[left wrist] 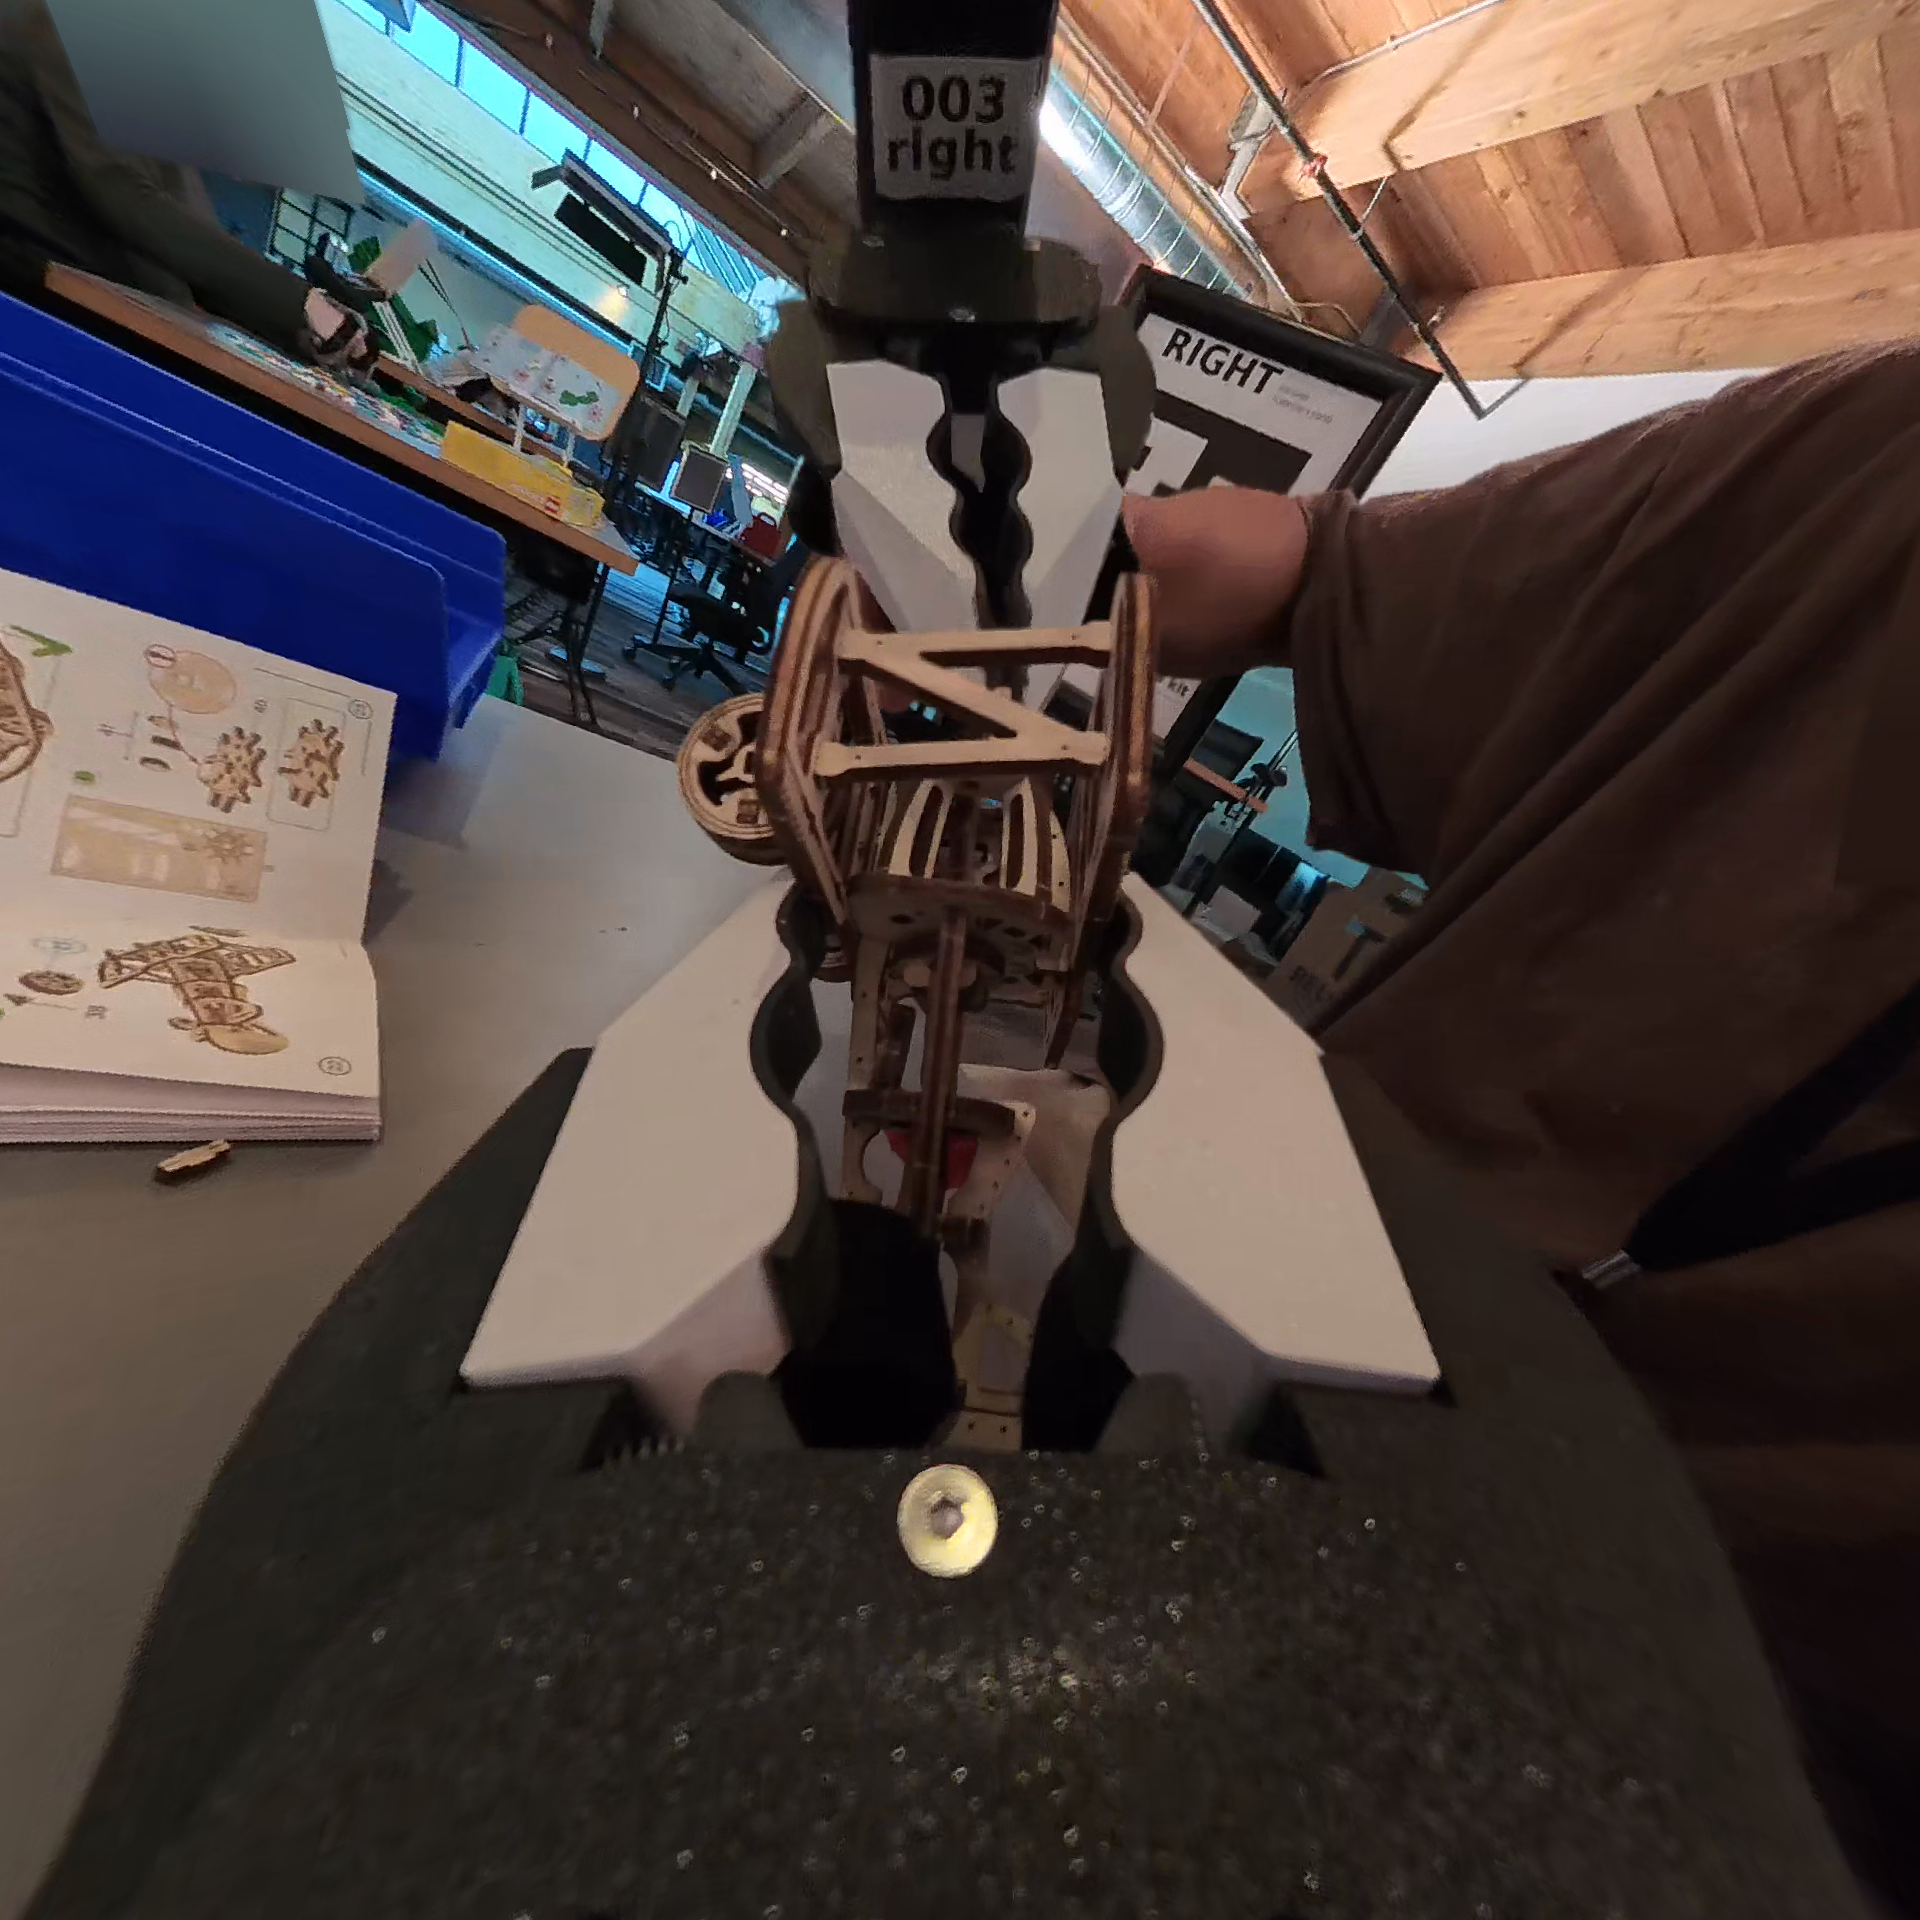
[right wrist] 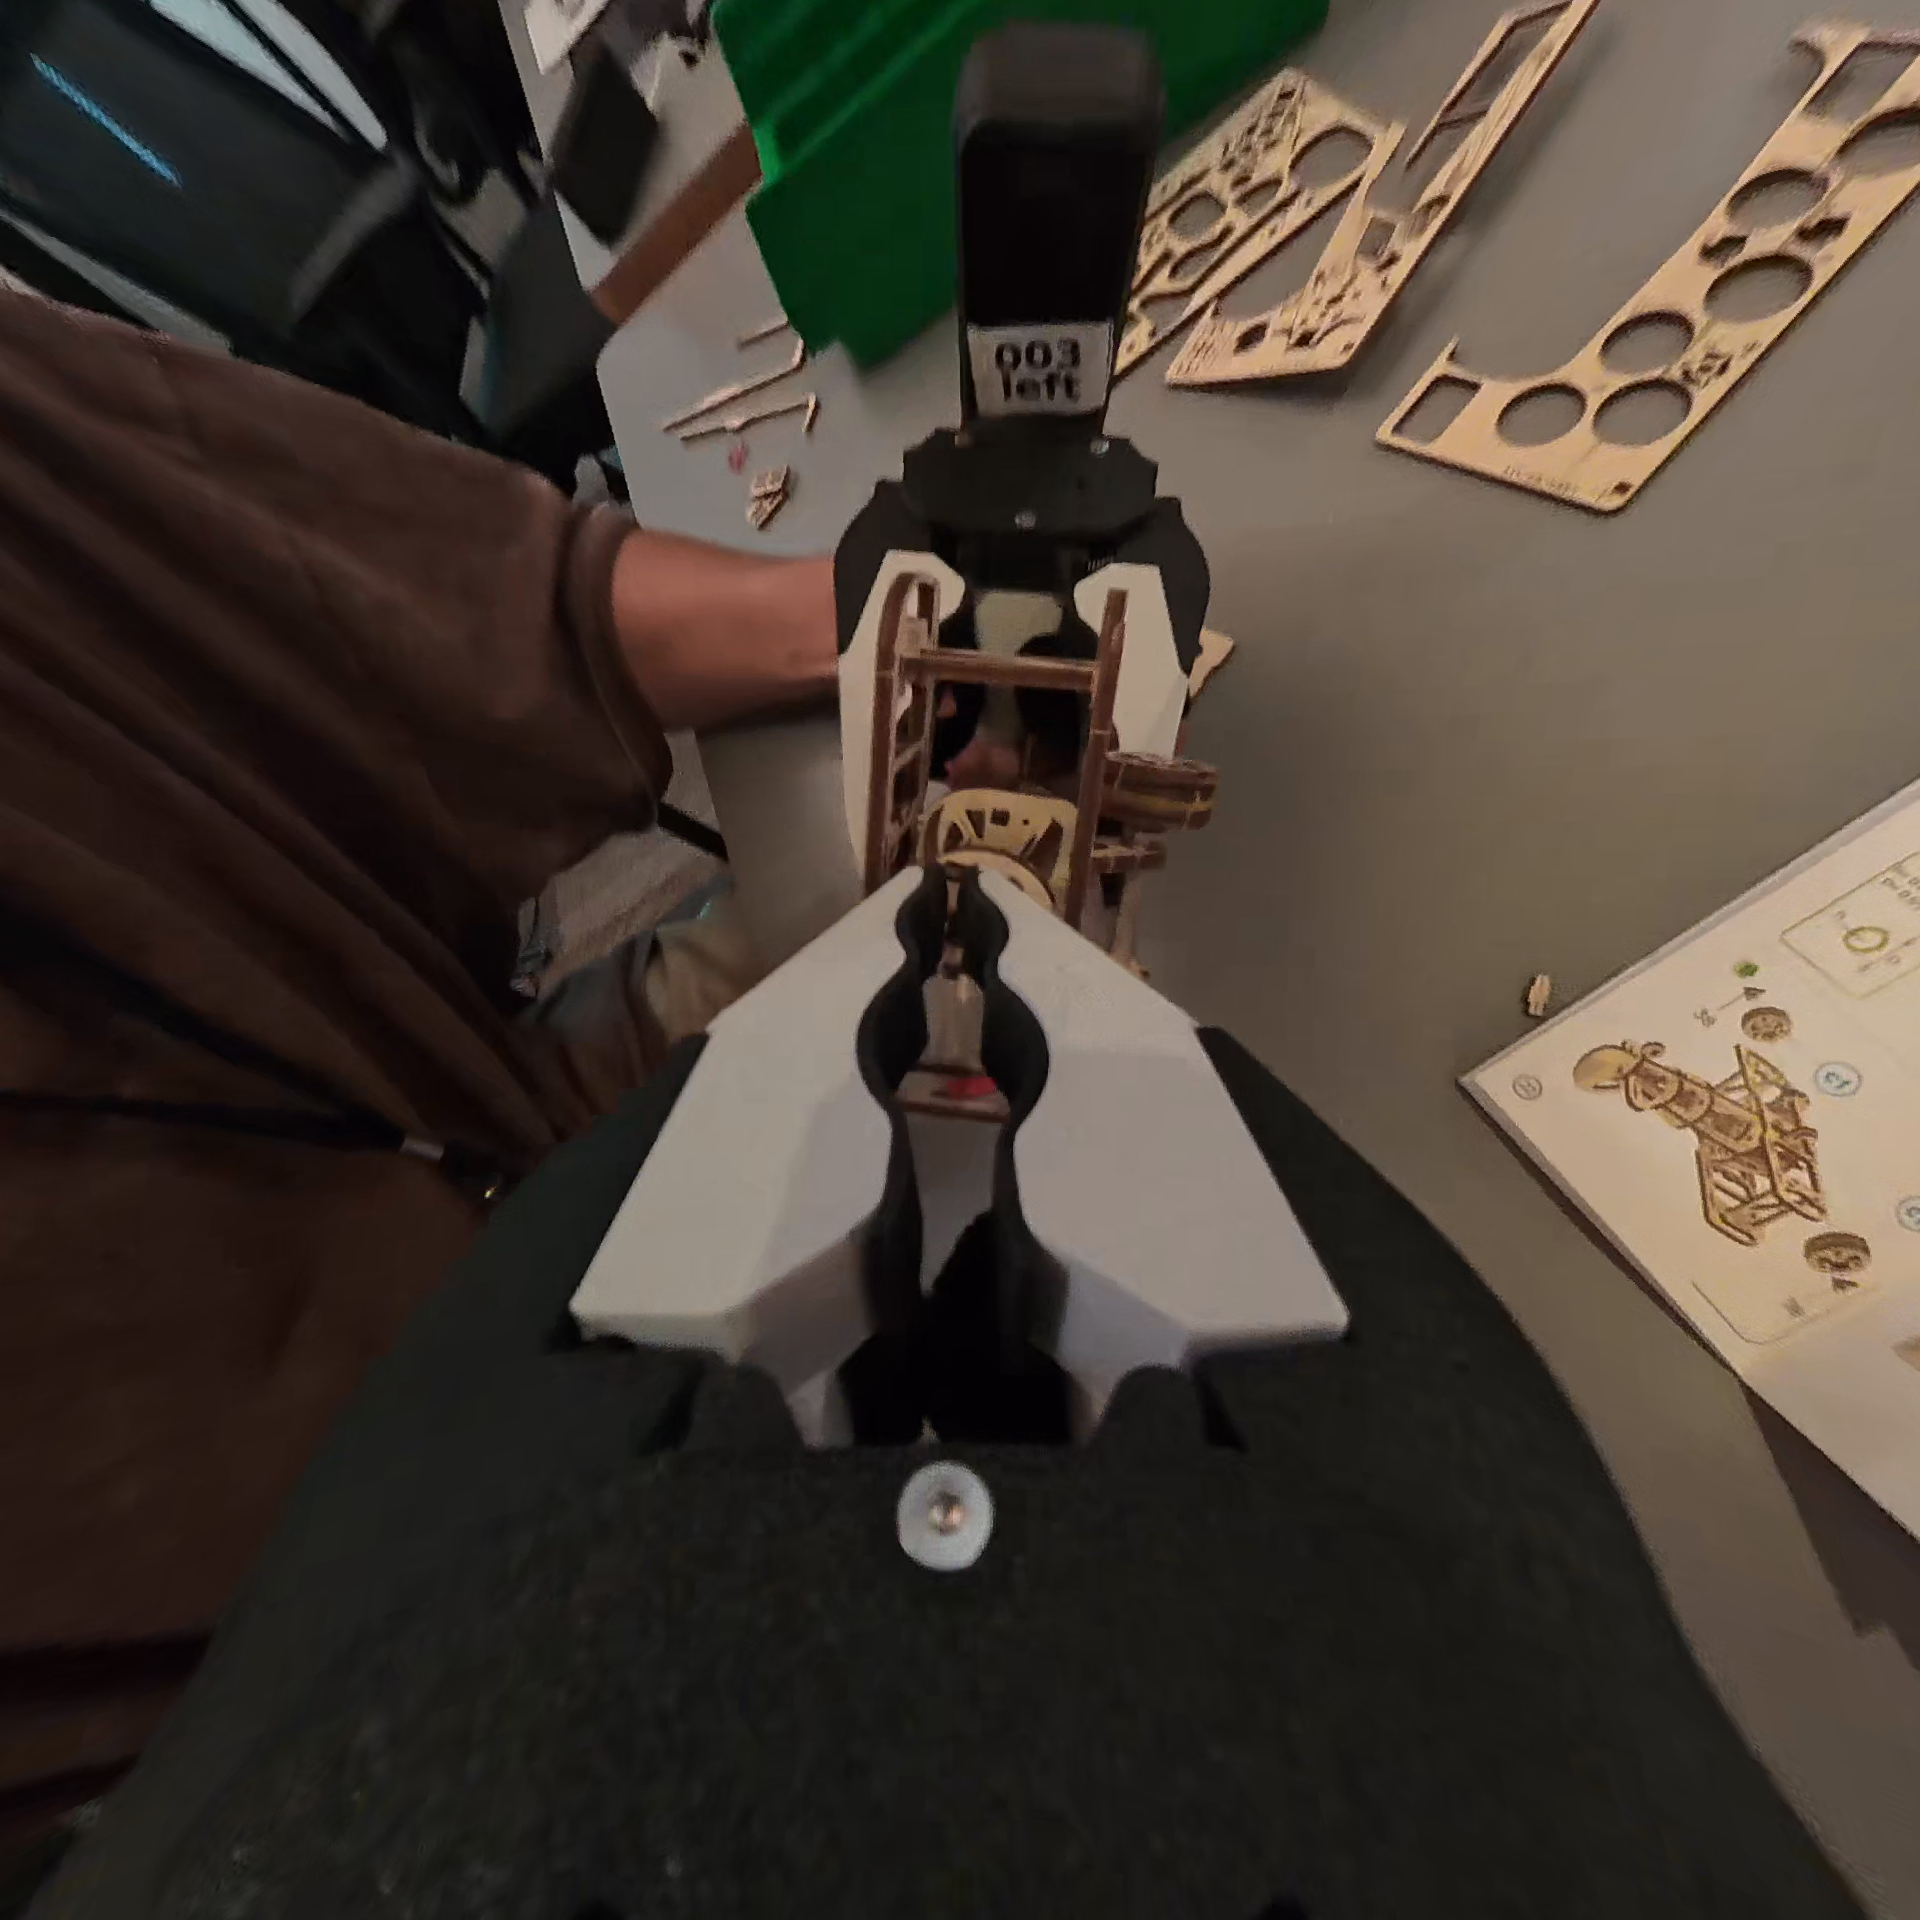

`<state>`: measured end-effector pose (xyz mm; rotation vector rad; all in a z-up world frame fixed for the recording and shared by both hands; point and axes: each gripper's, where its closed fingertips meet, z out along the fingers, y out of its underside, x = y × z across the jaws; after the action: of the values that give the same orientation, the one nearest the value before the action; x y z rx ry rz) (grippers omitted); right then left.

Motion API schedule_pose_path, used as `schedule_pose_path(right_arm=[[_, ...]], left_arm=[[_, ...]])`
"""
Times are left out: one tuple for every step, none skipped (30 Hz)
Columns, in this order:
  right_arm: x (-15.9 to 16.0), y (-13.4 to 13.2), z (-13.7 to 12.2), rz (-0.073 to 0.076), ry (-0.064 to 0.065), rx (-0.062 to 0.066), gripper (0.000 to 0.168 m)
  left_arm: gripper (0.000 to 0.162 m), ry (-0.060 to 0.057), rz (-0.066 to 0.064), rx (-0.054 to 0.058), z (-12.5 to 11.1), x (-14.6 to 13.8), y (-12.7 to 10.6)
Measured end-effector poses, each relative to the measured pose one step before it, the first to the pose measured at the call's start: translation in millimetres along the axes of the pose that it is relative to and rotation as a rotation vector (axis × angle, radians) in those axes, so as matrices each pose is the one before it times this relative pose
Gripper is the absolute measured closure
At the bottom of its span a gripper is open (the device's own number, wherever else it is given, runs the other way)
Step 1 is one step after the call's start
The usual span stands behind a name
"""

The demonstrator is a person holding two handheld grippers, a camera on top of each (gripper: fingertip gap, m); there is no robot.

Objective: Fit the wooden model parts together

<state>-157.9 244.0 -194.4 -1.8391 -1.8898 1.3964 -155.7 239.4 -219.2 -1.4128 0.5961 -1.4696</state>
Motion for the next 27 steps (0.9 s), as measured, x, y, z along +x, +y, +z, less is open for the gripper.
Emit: schedule_pose_path(right_arm=[[-0.71,-0.40,0.98,0.0011,0.0041,0.0190,0.166],[0.18,0.14,0.26,0.0052,0.0048,0.0121,0.166],[0.76,1.13,-0.18,0.0036,0.0095,0.0058,0.167],[1.55,2.82,-0.28,-0.0064,0.0177,-0.0083,0.166],[1.23,2.31,-0.40,-0.0101,0.0167,-0.0050,0.167],[0.44,1.27,-0.39,-0.0054,0.0095,-0.0020,0.167],[1.23,0.55,-0.29,-0.0064,0.0161,-0.0018,0.167],[0.43,0.27,-0.01,-0.0096,0.0098,-0.0021,0.167],[-0.02,0.59,0.15,-0.0047,0.0063,-0.0071,0.167],[-0.70,1.19,0.53,-0.0067,0.0005,-0.0115,0.167],[0.04,1.60,0.31,-0.0129,0.0065,-0.0147,0.167],[1.00,1.20,0.14,-0.0178,0.0145,-0.0110,0.167],[0.13,-0.03,0.24,-0.0170,0.0108,-0.0044,0.167],[-0.32,-1.15,-0.04,-0.0185,0.0046,0.0035,0.167],[0.54,0.16,0.19,-0.0070,0.0028,-0.0059,0.167],[0.84,1.42,0.84,0.0057,0.0031,-0.0072,0.167],[0.47,1.68,1.03,0.0091,-0.0023,0.0000,0.167],[0.96,2.97,1.14,0.0171,-0.0031,-0.0069,0.167],[1.85,2.11,0.71,0.0157,0.0028,0.0024,0.167],[0.38,0.86,0.16,0.0150,-0.0051,0.0107,0.167],[0.34,-0.40,-0.13,0.0143,-0.0043,0.0179,0.167],[1.58,1.61,0.47,0.0074,0.0062,0.0007,0.167],[1.36,2.58,0.69,0.0010,0.0062,-0.0099,0.166],[-0.42,0.82,0.05,0.0016,-0.0050,-0.0026,0.166],[-0.47,1.11,0.02,0.0088,-0.0077,-0.0087,0.166],[0.75,1.47,0.46,0.0031,0.0026,-0.0085,0.166],[1.06,1.24,0.51,-0.0011,0.0061,-0.0063,0.166]], left_arm=[[0.113,-0.0019,0.0093,-0.0053,0.34,0.19,1.27],[0.113,-0.0019,-0.0017,0.0015,-0.48,-0.15,-0.35],[0.113,-0.0042,0.0013,0.0032,-0.71,-0.66,-0.88],[0.113,-0.0022,0.0006,-0.0040,-0.33,-0.41,0.40],[0.113,-0.0020,0.0015,-0.0037,0.36,-0.05,0.72],[0.113,-0.0019,0.0042,-0.0052,0.78,0.10,1.09],[0.113,0.0044,0.0005,-0.0048,0.82,0.70,0.98],[0.113,-0.0023,-0.0011,-0.0026,0.35,-0.33,0.42],[0.113,-0.0003,0.0014,-0.0021,-0.23,0.01,0.13],[0.113,0.0033,0.0002,-0.0049,0.01,0.60,0.83],[0.113,-0.0032,-0.0013,-0.0051,0.26,-0.19,1.03],[0.113,-0.0071,0.0011,-0.0028,0.13,-0.97,0.63],[0.113,0.0028,-0.0026,-0.0002,-0.29,0.15,-0.24],[0.113,0.0061,-0.0063,0.0098,-0.84,0.61,-1.91],[0.113,-0.0023,-0.0028,-0.0006,-0.33,-0.59,-0.10],[0.113,-0.0068,0.0022,-0.0078,-0.30,-1.15,1.34],[0.113,-0.0034,-0.0018,-0.0102,-0.19,-0.75,1.65],[0.113,-0.0134,0.0065,-0.0146,0.23,-1.73,2.34],[0.113,-0.0168,0.0105,-0.0066,0.36,-2.10,1.33],[0.113,0.0024,-0.0052,-0.0034,0.36,-0.13,0.47],[0.113,-0.0002,-0.0033,0.0053,0.08,-0.49,-0.69],[0.113,-0.0066,-0.0097,-0.0118,0.50,-1.86,1.89],[0.114,-0.0046,-0.0068,-0.0134,0.85,-1.19,1.88],[0.114,0.0019,0.0024,-0.0028,0.31,0.57,0.48],[0.114,0.0001,0.0004,-0.0071,0.57,0.30,1.05],[0.114,-0.0066,-0.0019,-0.0078,0.50,-0.98,1.21],[0.114,-0.0039,-0.0047,-0.0070,0.31,-1.00,0.97]])
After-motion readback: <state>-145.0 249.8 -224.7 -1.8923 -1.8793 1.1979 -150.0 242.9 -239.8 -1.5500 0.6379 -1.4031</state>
